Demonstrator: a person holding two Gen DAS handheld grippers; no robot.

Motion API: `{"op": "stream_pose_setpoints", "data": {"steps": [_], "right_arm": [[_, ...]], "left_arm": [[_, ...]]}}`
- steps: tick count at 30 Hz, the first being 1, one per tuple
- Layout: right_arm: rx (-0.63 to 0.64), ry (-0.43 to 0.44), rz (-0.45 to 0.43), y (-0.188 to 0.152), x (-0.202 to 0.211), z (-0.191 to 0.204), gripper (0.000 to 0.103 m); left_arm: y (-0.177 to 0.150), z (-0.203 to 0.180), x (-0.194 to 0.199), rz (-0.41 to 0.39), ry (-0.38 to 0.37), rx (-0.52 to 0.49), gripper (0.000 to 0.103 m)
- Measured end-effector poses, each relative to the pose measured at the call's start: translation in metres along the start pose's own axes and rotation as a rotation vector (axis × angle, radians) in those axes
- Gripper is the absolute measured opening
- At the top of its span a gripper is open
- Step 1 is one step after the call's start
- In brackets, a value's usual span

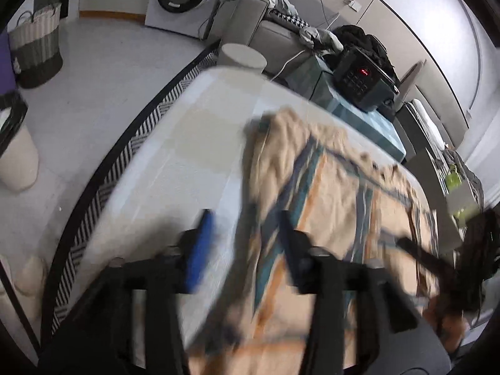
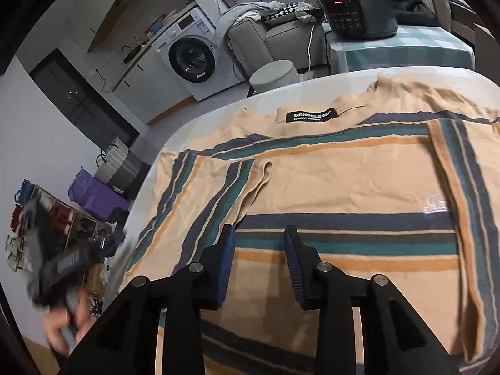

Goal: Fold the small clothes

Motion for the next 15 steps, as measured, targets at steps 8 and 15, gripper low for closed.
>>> {"op": "stream_pose_setpoints", "data": {"steps": [8, 15], "right_arm": [[0.094, 0.031, -0.048, -0.011, 0.038, 0.011, 0.048], [0.086, -0.010, -0.044, -0.023, 0.049, -0.009, 0.048]], "left_arm": [[0.058, -0.030, -0.079, 0.055, 0.020, -0.103, 0.041], [0.078, 0.006, -0.075, -0.044, 0.105, 0.007, 0.009]]}}
Point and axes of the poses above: each gripper's, at about its wrist camera, not at the fingertips, and x roughly against the way its jaws point, z to its left, y to its top, the point moved 5 cm from there along -x, roughly the way its jaws point, and after that the axes turned 3 degrees about x, right-handed, at the moved point
